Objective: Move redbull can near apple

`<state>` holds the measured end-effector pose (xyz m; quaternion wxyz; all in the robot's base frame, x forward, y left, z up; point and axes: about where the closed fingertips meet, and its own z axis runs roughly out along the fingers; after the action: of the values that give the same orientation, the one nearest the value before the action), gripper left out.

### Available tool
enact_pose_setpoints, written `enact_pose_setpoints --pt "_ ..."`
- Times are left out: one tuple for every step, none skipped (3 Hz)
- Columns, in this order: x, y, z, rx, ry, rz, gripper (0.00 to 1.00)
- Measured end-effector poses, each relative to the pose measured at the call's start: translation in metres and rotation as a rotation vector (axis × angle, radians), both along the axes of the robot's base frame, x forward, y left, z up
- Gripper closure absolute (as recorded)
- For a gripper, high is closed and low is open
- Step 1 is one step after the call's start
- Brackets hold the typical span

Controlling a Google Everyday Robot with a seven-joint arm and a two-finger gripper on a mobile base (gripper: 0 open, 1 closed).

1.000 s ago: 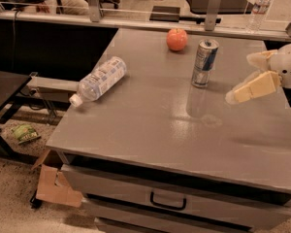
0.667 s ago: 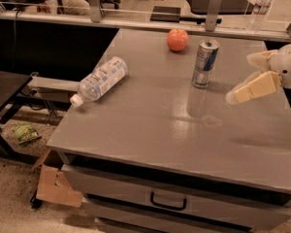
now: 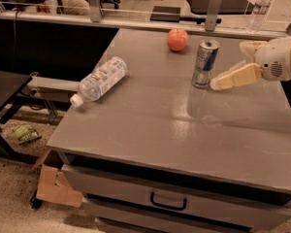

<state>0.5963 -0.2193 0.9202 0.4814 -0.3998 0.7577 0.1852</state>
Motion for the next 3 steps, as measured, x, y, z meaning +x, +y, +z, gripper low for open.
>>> enact_pose_setpoints --pt "0.033 0.011 -0.010 0.045 -0.062 -0.039 0.00" --pt "0.055 0.015 -0.026 0.071 -0.068 -0.061 0.04" --pt "0.066 0.016 -0.038 0.085 -0.064 -0.068 0.26"
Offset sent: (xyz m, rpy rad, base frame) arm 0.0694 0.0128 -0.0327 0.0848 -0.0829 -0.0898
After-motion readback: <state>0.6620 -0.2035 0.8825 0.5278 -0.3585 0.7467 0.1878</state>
